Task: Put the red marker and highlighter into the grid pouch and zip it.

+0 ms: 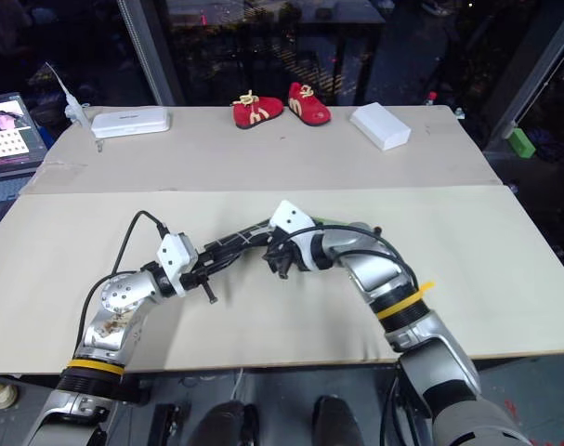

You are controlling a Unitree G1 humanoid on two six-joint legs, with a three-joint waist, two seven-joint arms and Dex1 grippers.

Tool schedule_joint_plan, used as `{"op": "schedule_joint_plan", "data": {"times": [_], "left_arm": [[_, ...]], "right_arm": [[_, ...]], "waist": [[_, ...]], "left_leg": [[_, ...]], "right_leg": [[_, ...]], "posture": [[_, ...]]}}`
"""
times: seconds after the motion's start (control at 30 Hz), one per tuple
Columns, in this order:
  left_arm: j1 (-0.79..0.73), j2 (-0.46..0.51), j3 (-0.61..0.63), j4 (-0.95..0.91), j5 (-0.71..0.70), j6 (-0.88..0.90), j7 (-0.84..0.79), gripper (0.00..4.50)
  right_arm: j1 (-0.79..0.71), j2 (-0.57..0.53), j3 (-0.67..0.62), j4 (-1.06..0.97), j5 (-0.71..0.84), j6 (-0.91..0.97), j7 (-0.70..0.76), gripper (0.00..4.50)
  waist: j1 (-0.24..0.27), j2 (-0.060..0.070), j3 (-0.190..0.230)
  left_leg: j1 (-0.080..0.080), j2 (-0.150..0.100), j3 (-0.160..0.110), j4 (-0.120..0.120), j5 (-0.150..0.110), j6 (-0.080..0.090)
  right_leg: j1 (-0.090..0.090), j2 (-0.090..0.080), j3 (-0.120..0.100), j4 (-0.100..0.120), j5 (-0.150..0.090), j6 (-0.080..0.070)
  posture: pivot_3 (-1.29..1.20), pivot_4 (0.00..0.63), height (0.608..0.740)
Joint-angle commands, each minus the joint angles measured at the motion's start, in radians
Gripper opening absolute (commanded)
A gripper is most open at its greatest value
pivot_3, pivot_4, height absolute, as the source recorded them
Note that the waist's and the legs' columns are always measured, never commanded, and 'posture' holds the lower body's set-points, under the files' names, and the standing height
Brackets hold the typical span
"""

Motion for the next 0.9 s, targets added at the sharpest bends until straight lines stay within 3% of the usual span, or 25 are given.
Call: {"op": "schedule_joint_plan", "data": {"times": [0.03, 0.3, 0.47, 0.6, 0.8, 0.9], "left_arm": [[-0.033, -0.014, -0.002, -0.008, 0.001, -0.039, -0.004, 0.00], [-0.028, -0.022, -0.002, 0.007, 0.001, -0.056, -0.008, 0.00], [-0.025, -0.026, -0.001, 0.008, 0.002, -0.061, -0.008, 0.00], [-0.020, -0.029, 0.000, 0.006, 0.003, -0.064, -0.007, 0.00], [-0.003, -0.029, 0.010, -0.010, -0.002, -0.064, 0.003, 0.00], [0.011, -0.029, 0.010, -0.020, -0.002, -0.066, 0.005, 0.00]], "right_arm": [[-0.047, 0.042, 0.013, -0.028, 0.008, -0.019, 0.026, 0.08], [-0.004, 0.030, -0.010, -0.041, -0.004, -0.038, 0.013, 0.08], [0.022, -0.012, -0.068, -0.076, 0.040, 0.014, 0.036, 1.45], [0.061, -0.074, -0.175, -0.181, 0.162, 0.177, 0.066, 2.91], [0.190, -0.306, -0.368, -0.436, 0.380, 0.336, 0.182, 2.91], [0.234, -0.393, -0.439, -0.462, 0.387, 0.356, 0.136, 2.91]], "waist": [[0.000, 0.000, 0.000], [0.001, 0.000, 0.000], [0.002, 0.000, 0.000], [0.002, 0.000, 0.000], [0.012, 0.000, 0.000], [0.015, 0.000, 0.000]], "left_leg": [[0.000, 0.000, 0.000, 0.000, 0.000, 0.000], [-0.001, 0.000, -0.001, 0.000, 0.000, 0.000], [0.000, 0.000, -0.001, 0.000, 0.000, 0.000], [-0.001, 0.000, -0.001, 0.000, 0.000, 0.000], [-0.001, 0.000, -0.003, 0.000, 0.000, 0.000], [-0.001, 0.000, -0.004, 0.000, 0.000, 0.000]], "right_leg": [[0.000, 0.000, 0.000, 0.000, 0.000, 0.000], [0.000, 0.000, -0.001, 0.000, 0.000, 0.000], [0.000, 0.000, -0.001, 0.000, 0.000, 0.000], [0.000, 0.000, -0.001, 0.000, 0.000, 0.000], [0.001, -0.001, -0.002, -0.003, 0.000, 0.000], [0.002, 0.000, -0.002, -0.005, 0.000, 0.000]], "posture": [[0.00, 0.150, 0.740], [0.00, 0.150, 0.740], [0.00, 0.150, 0.740], [0.00, 0.150, 0.740], [0.00, 0.150, 0.740], [0.00, 0.150, 0.740]]}}
